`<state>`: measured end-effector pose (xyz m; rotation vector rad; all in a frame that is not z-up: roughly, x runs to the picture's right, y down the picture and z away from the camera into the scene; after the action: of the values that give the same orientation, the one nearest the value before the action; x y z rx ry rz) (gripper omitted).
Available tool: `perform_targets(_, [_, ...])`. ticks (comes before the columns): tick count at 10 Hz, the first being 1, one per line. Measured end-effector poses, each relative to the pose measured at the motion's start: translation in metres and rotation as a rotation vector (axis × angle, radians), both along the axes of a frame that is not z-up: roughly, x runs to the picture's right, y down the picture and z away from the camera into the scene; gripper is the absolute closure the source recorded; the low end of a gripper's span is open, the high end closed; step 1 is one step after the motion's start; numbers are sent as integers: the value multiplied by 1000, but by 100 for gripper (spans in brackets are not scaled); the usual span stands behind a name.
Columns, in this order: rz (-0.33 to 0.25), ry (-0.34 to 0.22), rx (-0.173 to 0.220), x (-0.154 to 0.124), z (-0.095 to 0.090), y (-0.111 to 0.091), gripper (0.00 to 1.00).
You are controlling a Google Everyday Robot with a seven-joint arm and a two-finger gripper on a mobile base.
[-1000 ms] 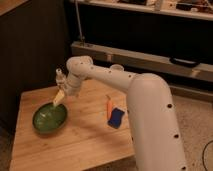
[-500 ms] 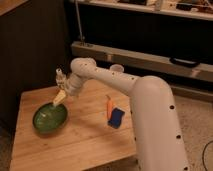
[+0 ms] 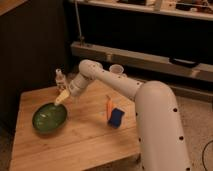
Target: Drag the ceramic bowl in a circle
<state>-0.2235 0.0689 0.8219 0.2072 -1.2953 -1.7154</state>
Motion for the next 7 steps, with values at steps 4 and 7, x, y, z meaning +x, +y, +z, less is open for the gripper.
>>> perform_targets(4, [-14,0,-16,-8,2,3,20])
perform_targets(7, [-58,12,-21,-23,-2,7,20])
